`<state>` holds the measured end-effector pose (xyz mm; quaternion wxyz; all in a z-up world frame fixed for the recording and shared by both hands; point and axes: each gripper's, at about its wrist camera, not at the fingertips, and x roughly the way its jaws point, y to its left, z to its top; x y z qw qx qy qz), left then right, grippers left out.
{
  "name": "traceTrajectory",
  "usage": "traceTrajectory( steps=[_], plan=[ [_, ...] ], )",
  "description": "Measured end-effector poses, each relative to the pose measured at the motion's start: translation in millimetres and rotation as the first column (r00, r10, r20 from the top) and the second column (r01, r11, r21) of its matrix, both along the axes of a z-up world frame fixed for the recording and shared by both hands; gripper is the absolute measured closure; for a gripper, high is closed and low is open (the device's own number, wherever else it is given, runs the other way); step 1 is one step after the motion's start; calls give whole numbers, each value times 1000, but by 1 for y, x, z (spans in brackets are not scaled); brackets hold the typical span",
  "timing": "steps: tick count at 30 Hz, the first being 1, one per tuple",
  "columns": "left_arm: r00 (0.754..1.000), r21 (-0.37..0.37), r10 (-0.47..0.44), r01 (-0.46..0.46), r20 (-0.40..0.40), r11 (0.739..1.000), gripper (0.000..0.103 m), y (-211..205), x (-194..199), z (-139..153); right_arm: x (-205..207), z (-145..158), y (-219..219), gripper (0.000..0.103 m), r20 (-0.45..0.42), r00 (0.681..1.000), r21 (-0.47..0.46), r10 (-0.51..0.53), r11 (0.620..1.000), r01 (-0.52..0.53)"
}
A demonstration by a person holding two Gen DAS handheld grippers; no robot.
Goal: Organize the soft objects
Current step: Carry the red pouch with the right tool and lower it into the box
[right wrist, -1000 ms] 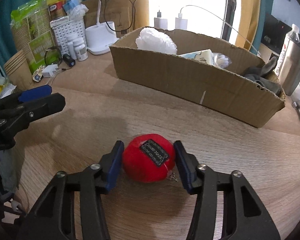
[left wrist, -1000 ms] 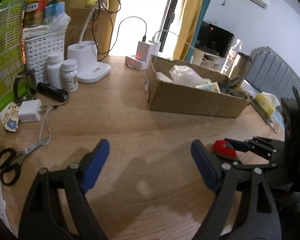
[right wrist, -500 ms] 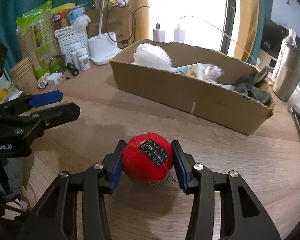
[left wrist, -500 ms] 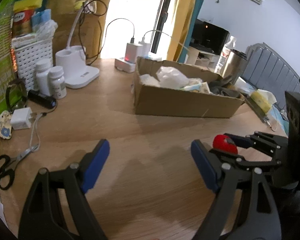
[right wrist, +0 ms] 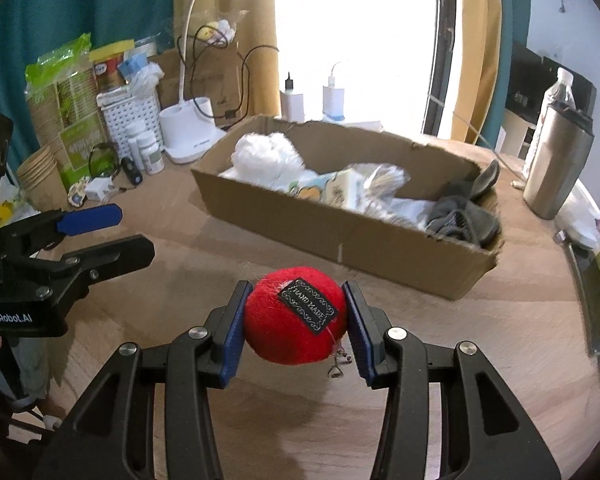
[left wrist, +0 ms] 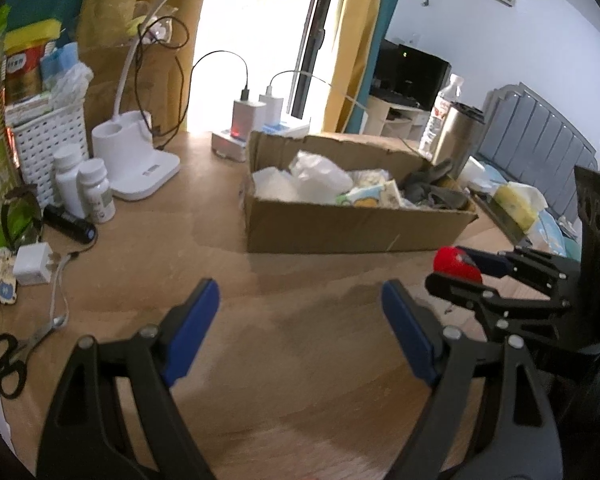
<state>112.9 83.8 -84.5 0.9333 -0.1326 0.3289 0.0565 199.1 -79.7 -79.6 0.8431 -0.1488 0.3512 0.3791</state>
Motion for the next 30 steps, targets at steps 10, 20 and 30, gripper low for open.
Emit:
traceTrajectory(
  steps=[10, 20, 30],
  plan=[
    [1000, 14, -5, 5, 12, 1000, 18, -2, 16, 12, 18, 14, -5, 55, 25, 999, 18, -21, 1000, 21],
    [999, 40, -9, 8, 35, 999, 18, 0, 34, 27, 37, 26, -9, 55, 48, 998, 41, -41, 998, 39],
    [999, 37, -12, 10, 44, 999, 18, 3, 54, 31, 62, 32, -3, 55, 63, 996, 49, -57, 997, 54]
  ],
)
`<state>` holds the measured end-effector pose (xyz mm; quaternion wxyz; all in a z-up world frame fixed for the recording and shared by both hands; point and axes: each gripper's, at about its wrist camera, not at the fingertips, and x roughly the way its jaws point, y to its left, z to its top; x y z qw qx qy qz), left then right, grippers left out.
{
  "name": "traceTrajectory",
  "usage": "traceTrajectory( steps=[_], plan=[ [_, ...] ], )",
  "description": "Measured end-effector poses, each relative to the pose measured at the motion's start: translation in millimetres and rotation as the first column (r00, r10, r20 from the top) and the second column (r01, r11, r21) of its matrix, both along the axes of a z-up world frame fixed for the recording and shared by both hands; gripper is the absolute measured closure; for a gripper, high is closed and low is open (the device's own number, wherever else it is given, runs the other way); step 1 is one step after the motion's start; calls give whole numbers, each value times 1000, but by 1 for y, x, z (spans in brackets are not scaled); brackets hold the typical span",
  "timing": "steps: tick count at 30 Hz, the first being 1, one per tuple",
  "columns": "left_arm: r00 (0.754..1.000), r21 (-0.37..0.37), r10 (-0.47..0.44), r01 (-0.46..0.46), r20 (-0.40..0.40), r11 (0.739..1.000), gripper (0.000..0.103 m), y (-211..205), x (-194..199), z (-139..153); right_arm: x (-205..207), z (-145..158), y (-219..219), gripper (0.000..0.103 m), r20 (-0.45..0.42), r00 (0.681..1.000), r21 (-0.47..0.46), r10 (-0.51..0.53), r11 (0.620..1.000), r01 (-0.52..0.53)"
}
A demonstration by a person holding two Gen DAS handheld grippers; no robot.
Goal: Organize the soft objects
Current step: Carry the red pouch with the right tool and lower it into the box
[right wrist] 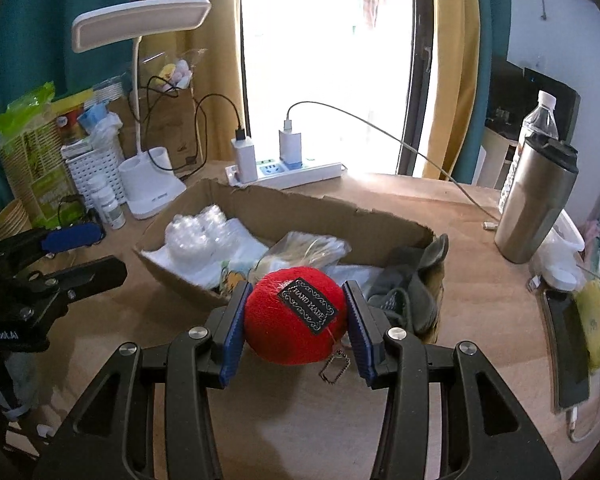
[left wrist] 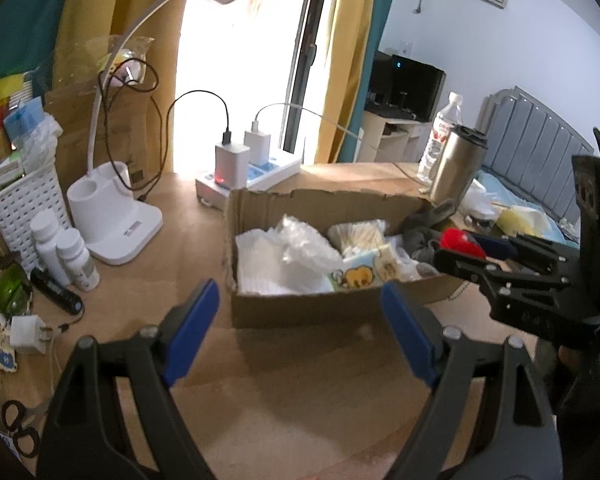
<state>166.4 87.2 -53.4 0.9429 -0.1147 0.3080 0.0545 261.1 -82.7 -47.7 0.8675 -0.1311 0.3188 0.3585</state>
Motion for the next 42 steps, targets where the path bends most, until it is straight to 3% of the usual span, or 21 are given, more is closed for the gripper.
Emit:
traceTrajectory(
  steps=[16, 42],
  plan=[
    [1000, 4, -10, 10, 0, 1000, 18, 5, 36, -2, 42, -1, 10, 55, 11, 1000, -2, -18, 1000, 18],
    [999, -9, -23, 23, -41, 1000, 18, 8, 76, -19, 82, -34, 23, 53, -67, 997, -21, -46, 999, 45]
  ],
)
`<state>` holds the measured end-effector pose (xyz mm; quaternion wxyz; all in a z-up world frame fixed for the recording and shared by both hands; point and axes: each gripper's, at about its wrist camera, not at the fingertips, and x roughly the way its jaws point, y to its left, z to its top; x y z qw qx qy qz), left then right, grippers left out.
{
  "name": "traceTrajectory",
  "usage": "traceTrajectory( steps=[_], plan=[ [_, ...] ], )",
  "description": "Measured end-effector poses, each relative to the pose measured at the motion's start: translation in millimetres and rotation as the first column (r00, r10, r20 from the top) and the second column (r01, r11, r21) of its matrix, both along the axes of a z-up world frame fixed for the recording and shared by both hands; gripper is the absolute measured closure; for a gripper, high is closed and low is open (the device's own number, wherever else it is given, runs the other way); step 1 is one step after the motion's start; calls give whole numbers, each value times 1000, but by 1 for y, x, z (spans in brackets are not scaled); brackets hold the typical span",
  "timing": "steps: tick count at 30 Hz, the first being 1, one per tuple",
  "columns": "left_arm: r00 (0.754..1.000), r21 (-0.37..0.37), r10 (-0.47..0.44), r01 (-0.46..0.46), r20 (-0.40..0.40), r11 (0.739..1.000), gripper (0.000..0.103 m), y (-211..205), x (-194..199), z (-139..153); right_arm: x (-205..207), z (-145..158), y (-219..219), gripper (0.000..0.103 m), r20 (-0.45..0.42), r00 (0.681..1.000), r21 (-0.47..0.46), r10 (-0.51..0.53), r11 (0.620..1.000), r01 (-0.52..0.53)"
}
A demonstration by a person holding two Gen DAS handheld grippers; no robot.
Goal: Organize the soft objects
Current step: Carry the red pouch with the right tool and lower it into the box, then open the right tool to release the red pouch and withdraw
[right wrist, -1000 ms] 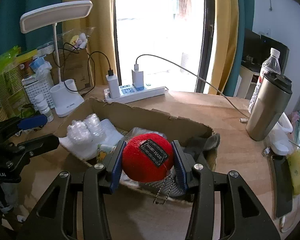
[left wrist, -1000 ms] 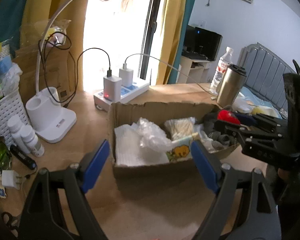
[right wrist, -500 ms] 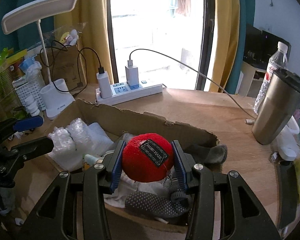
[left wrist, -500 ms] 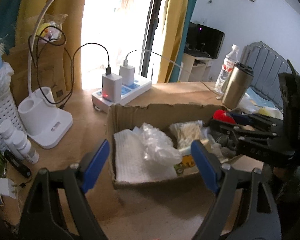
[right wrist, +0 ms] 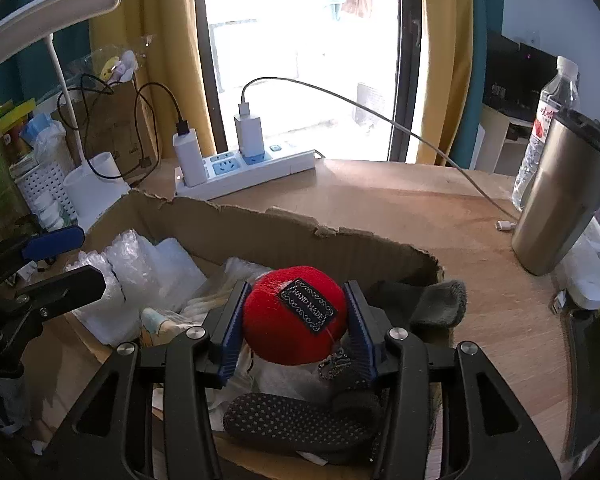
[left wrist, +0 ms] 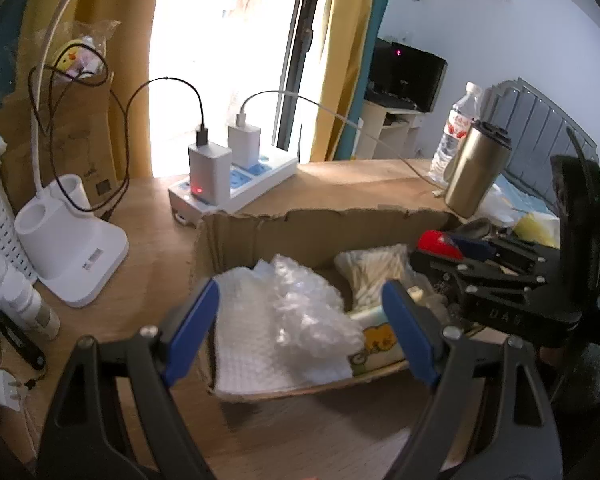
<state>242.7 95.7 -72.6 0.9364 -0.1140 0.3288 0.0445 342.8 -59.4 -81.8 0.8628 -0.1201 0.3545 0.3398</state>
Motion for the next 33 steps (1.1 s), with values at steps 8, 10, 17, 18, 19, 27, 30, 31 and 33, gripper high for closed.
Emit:
traceTrajectory(
  steps=[8, 10, 17, 18, 19, 27, 30, 31, 33],
  plan=[
    [1000, 3, 1, -2, 7, 1000, 18, -2, -2, 2, 2, -2, -2, 39, -14, 1000, 1, -15, 1000, 15],
    [1000, 5, 0, 0, 11, 1000, 18, -2, -4, 4, 0, 0, -1, 38, -10, 1000, 1, -13, 1000, 13],
    [999, 14, 1, -2, 33, 1000, 18, -5, -14, 13, -9, 8, -6, 38, 2, 1000, 14, -14, 1000, 14],
    [999, 15, 2, -3, 37, 1000, 18, -6, -16, 15, -11, 11, -7, 38, 9, 1000, 16, -14, 1000, 14],
    [999, 16, 2, -3, 41, 1000, 18, -7, -19, 16, -13, 12, -7, 38, 13, 1000, 18, -14, 1000, 14],
    [997, 25, -5, 3, 72, 1000, 18, -16, -37, 30, -32, 28, -17, 38, 45, 999, 29, -16, 999, 14],
    [996, 30, -7, 4, 85, 1000, 18, -20, -46, 36, -40, 33, -20, 38, 56, 998, 32, -17, 999, 15],
    [996, 32, -8, 5, 89, 999, 18, -21, -48, 37, -42, 35, -22, 38, 60, 998, 33, -17, 999, 15],
    [995, 35, -9, 5, 96, 999, 18, -23, -53, 41, -48, 38, -25, 38, 67, 998, 37, -17, 999, 15]
  ],
)
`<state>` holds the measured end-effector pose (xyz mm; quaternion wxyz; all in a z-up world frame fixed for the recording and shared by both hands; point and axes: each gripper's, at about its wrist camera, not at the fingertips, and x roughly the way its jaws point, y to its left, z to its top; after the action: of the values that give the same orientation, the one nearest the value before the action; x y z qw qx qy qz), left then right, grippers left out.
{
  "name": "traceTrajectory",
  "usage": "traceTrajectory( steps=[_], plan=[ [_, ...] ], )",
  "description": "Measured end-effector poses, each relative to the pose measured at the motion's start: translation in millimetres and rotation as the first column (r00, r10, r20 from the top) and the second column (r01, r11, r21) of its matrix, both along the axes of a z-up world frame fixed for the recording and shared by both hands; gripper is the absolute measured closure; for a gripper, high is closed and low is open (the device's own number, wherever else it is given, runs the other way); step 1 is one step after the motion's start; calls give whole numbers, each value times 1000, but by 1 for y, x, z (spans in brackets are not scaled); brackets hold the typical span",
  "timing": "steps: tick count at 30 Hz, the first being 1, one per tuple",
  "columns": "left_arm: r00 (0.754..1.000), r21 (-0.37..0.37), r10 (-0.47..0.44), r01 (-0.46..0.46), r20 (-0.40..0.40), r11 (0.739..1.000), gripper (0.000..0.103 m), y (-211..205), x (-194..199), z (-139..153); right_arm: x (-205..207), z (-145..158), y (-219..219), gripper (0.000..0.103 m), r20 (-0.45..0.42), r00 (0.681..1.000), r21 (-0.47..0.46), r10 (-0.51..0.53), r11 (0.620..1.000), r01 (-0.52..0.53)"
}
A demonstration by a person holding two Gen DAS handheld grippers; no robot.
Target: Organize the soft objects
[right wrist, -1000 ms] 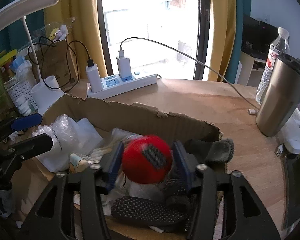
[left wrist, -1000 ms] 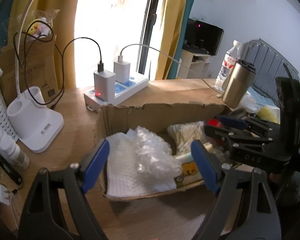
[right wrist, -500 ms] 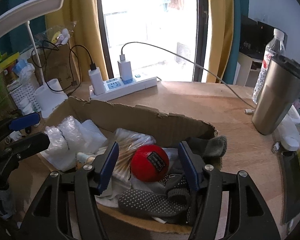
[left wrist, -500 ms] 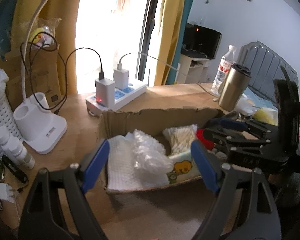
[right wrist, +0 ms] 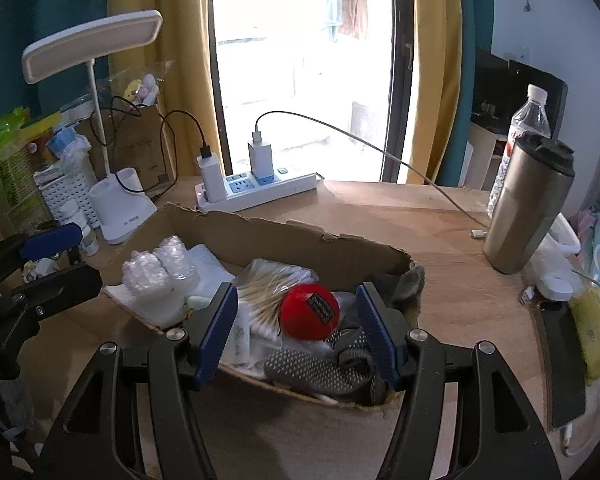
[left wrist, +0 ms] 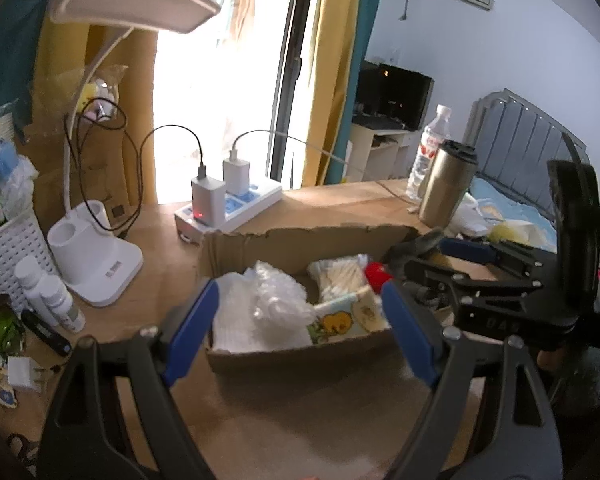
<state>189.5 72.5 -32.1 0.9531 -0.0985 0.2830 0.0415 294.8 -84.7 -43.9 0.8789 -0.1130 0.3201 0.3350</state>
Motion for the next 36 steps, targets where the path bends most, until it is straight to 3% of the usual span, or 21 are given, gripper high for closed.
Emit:
traceTrajectory(
  steps=[36],
  plan=[
    [991, 45, -24, 18, 129, 999, 18, -50, -123, 43, -125, 51, -63, 38, 165, 986, 42, -19, 999, 12]
  ],
)
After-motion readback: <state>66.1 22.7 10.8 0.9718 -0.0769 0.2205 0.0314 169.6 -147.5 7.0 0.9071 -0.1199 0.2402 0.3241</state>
